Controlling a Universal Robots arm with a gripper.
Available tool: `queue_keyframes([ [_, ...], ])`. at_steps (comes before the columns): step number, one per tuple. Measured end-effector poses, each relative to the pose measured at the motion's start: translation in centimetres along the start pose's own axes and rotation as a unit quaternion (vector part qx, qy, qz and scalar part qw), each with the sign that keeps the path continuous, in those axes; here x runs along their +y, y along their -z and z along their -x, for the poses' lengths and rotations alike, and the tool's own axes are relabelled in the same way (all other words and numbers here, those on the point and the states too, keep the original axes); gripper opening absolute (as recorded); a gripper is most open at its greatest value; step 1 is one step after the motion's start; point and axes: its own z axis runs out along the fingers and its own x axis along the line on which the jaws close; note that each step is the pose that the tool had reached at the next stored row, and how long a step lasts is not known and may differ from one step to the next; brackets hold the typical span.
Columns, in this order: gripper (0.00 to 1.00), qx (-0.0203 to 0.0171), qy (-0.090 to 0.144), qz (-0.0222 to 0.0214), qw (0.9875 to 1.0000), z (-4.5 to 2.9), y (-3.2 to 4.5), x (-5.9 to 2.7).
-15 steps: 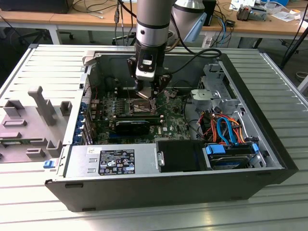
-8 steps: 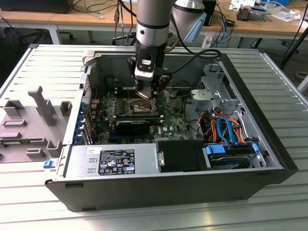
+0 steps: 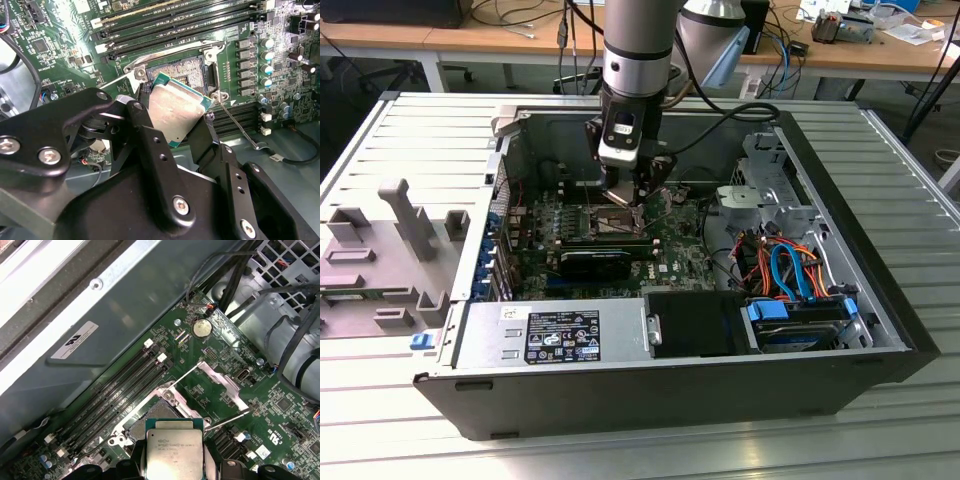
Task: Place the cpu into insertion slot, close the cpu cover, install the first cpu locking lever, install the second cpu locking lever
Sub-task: 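Place the cpu into insertion slot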
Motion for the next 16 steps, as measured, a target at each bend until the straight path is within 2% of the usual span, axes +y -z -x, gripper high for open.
queue_keyframes([
  [16,0.55,0.0002,-0.019,0.0003,0.9998,0.0,-0.02,0.0],
])
